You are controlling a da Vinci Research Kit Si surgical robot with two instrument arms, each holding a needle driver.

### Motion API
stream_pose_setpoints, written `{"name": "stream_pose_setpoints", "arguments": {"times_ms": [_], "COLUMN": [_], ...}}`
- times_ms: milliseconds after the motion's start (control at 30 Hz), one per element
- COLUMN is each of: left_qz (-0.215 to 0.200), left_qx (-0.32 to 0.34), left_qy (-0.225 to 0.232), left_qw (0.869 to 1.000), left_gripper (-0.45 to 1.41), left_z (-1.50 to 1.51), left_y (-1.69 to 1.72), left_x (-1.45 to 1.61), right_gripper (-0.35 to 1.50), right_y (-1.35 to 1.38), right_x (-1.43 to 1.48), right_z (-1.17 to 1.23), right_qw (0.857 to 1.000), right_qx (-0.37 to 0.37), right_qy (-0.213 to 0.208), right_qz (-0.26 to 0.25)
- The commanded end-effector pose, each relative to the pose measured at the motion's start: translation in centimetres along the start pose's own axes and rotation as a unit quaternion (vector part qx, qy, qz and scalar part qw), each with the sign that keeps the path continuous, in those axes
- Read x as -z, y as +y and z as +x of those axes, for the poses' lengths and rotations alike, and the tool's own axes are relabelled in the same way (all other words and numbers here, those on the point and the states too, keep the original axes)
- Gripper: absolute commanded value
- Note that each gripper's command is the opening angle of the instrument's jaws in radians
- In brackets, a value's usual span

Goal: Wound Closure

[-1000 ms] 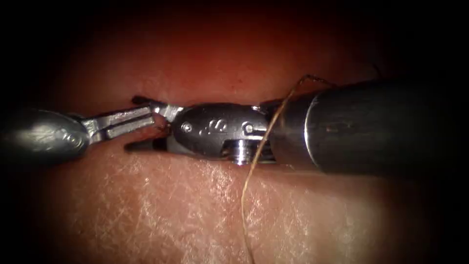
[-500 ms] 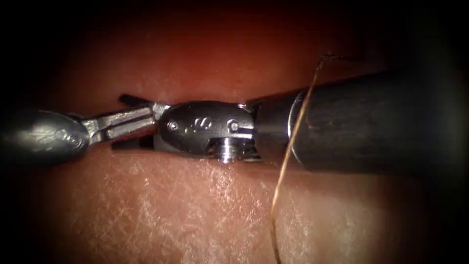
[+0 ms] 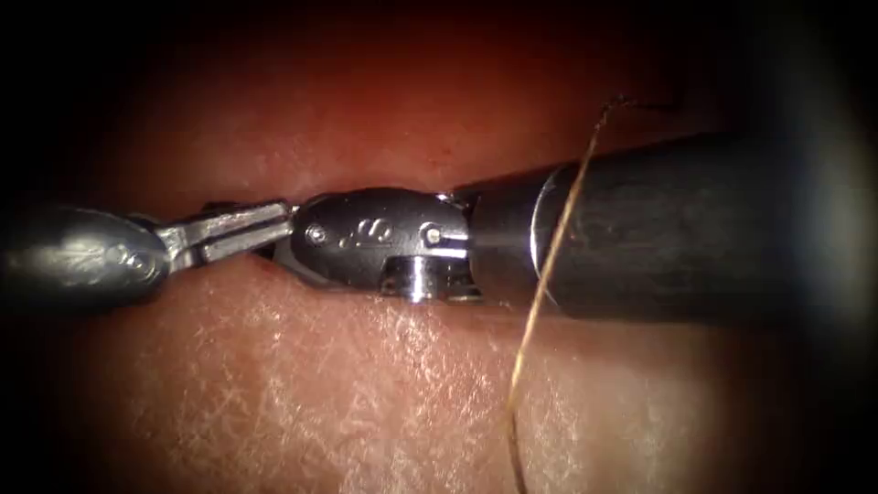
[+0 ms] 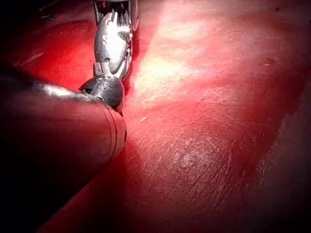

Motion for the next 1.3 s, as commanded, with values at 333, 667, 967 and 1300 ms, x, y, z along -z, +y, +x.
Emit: {"name": "stream_pose_setpoints", "arguments": {"times_ms": [333,667,967,1300], "left_qz": [0.001,0.034,0.070,0.066], "left_qx": [0.005,0.020,0.013,0.071], "left_qy": [0.009,-0.015,-0.058,-0.078], "left_qw": [1.000,0.999,0.996,0.992], "left_gripper": [-0.45,-0.45,-0.45,-0.05], "left_z": [-0.06,-0.32,-1.41,-2.44], "left_y": [-0.12,-0.59,-1.08,-0.98], "left_x": [0.11,0.49,0.35,-0.05], "right_gripper": [-0.35,1.06,1.08,1.10], "right_y": [-0.13,-0.37,-0.37,-0.39], "right_x": [0.22,1.31,1.81,1.84], "right_z": [-0.07,-0.04,-0.05,-0.08], "right_qw": [1.000,1.000,1.000,1.000], "right_qx": [0.008,0.014,0.005,-0.002], "right_qy": [-0.005,-0.006,-0.001,0.002], "right_qz": [0.026,0.018,-0.011,-0.010]}}
